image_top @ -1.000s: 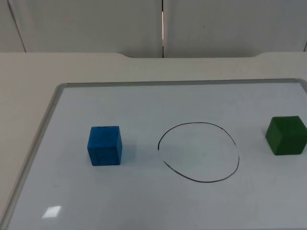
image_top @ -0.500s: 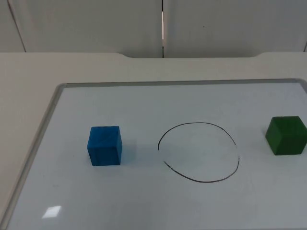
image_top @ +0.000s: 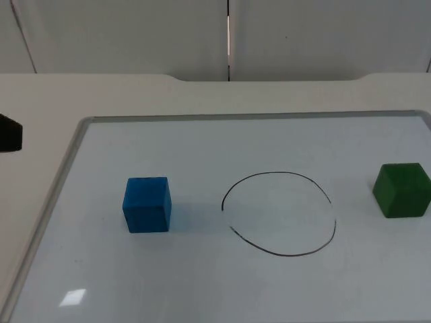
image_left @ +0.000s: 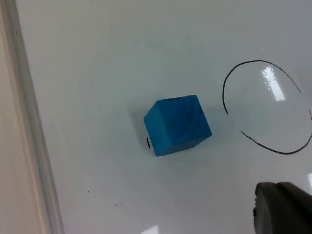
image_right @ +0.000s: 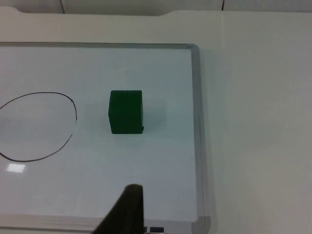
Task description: Push the two cubes into the marked area.
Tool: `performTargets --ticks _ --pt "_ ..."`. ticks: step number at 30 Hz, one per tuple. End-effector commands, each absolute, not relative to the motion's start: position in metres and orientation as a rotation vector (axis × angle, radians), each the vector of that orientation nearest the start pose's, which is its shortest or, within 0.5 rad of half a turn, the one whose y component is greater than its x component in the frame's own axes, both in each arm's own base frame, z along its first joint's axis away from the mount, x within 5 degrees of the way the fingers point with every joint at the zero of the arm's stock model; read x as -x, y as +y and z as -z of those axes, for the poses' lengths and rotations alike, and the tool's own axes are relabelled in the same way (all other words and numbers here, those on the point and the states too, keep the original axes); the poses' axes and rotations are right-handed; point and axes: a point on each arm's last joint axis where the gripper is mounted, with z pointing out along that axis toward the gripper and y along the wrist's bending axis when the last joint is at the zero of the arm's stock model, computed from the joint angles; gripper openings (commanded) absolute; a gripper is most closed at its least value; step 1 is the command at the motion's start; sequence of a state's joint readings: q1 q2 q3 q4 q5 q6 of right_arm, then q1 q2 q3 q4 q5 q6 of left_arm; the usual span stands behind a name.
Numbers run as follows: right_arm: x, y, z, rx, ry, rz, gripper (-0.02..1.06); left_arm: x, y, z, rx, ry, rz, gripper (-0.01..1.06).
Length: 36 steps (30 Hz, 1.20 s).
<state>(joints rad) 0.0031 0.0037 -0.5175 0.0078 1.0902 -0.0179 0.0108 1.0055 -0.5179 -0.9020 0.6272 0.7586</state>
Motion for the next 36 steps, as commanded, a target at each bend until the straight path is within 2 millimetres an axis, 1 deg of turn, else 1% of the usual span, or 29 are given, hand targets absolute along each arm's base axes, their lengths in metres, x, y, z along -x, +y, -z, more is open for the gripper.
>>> performTargets --ticks 1,8,11,13,14,17,19,21,24,26,29,31,35,36 --pt "0.008 0.001 -0.280 0.015 2.047 -0.002 1.05 -0.184 -0.040 -0.242 -0.133 2.340 0.597 0.00" --pt "0.008 0.001 -0.280 0.015 2.047 -0.002 1.05 -0.196 -0.041 -0.227 -0.107 2.393 0.630 0.00" --pt "0.008 0.001 -0.280 0.015 2.047 -0.002 1.05 -0.204 -0.043 -0.218 -0.105 2.412 0.606 0.00" --pt "0.008 0.001 -0.280 0.015 2.047 -0.002 1.05 -0.209 -0.047 -0.211 -0.112 2.425 0.568 0.00" --pt "0.008 0.001 -0.280 0.015 2.047 -0.002 1.05 -0.209 -0.047 -0.211 -0.112 2.425 0.568 0.00" --pt "0.008 0.001 -0.280 0.015 2.047 -0.002 1.05 -0.217 -0.062 -0.196 -0.147 2.458 0.519 0.00" --pt "0.008 0.001 -0.280 0.015 2.047 -0.002 1.05 -0.219 -0.065 -0.192 -0.135 2.465 0.514 0.00" --pt "0.008 0.001 -0.280 0.015 2.047 -0.002 1.05 -0.225 -0.069 -0.185 -0.114 2.477 0.492 0.00" --pt "0.008 0.001 -0.280 0.015 2.047 -0.002 1.05 -0.236 -0.074 -0.180 -0.125 2.503 0.498 0.00" --pt "0.008 0.001 -0.280 0.015 2.047 -0.002 1.05 -0.239 -0.075 -0.179 -0.128 2.507 0.499 0.00" --pt "0.008 0.001 -0.280 0.015 2.047 -0.002 1.05 -0.255 -0.076 -0.173 -0.113 2.514 0.465 0.00" --pt "0.008 0.001 -0.280 0.015 2.047 -0.002 1.05 -0.259 -0.076 -0.172 -0.106 2.515 0.452 0.00" --pt "0.008 0.001 -0.280 0.015 2.047 -0.002 1.05 -0.271 -0.077 -0.156 -0.095 2.562 0.433 0.00" --pt "0.008 0.001 -0.280 0.015 2.047 -0.002 1.05 -0.271 -0.077 -0.156 -0.095 2.562 0.433 0.00"
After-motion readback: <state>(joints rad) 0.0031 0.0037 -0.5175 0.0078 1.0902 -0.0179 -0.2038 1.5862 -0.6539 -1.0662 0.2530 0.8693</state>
